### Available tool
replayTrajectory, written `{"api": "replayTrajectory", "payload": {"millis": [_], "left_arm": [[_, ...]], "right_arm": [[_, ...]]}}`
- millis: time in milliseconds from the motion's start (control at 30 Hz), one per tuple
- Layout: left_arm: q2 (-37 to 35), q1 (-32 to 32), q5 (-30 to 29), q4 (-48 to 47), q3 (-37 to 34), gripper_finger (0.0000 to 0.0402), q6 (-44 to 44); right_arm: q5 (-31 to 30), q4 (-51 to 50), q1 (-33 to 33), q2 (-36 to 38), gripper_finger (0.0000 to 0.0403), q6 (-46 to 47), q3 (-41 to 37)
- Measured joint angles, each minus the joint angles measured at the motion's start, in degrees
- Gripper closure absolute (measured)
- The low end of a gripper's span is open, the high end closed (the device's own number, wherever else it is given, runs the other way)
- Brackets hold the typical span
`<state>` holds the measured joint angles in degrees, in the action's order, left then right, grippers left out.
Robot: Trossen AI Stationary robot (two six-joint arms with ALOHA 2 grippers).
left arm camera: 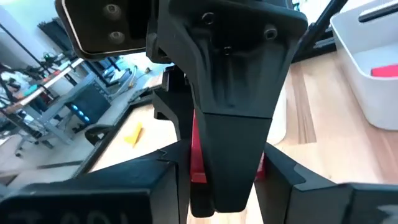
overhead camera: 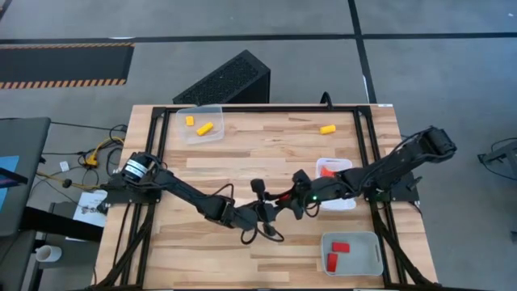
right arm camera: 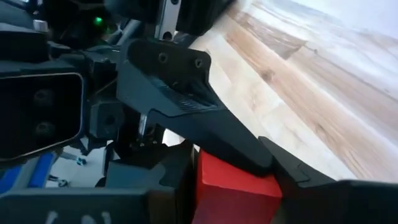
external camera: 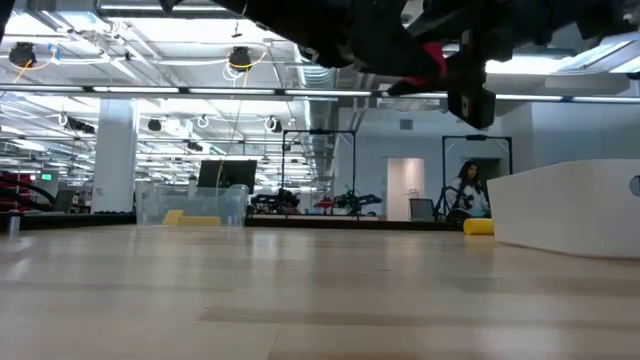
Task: Sort & place blocks by color
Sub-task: Put the red block into the gray bin
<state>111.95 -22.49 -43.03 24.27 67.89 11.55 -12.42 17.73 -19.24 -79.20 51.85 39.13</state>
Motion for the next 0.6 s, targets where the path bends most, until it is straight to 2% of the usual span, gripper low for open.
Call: {"api": "replayTrajectory", "payload": {"millis": [67, 167, 267, 333, 467, 600], "left_arm": [[-0.44, -0.52, 0.31, 0.53, 0.05, 0.028, 1.01], [-2.92, -1.97, -0.72, -2.01, -0.35, 0.0215, 0.18], [-6.74, -3.01, 0.31, -4.47, -0.43, 0.0154, -1.01], [-9.84, -3.35, 0.86, -5.52, -0.22, 0.0127, -1.91], [-14.3, -4.17, 2.07, -10.7, -0.61, 0.0108, -2.56], [-18.99, -3.92, 5.47, -5.28, -5.87, 0.0118, -3.24]], "right_arm": [[0.28, -1.52, -0.34, 1.49, 0.0255, -1.37, 0.0], [1.23, -5.07, -1.55, 4.62, 0.0281, -5.14, 0.02], [1.62, -8.14, -3.68, 7.8, 0.0281, -9.63, -0.15], [1.16, -10.97, -4.8, 10.55, 0.0281, -9.72, -0.01], [0.63, -17.81, -8.83, 15.22, 0.0278, -10.81, -0.01], [0.71, -24.39, -15.21, 18.98, 0.0277, -11.47, -0.07]]}}
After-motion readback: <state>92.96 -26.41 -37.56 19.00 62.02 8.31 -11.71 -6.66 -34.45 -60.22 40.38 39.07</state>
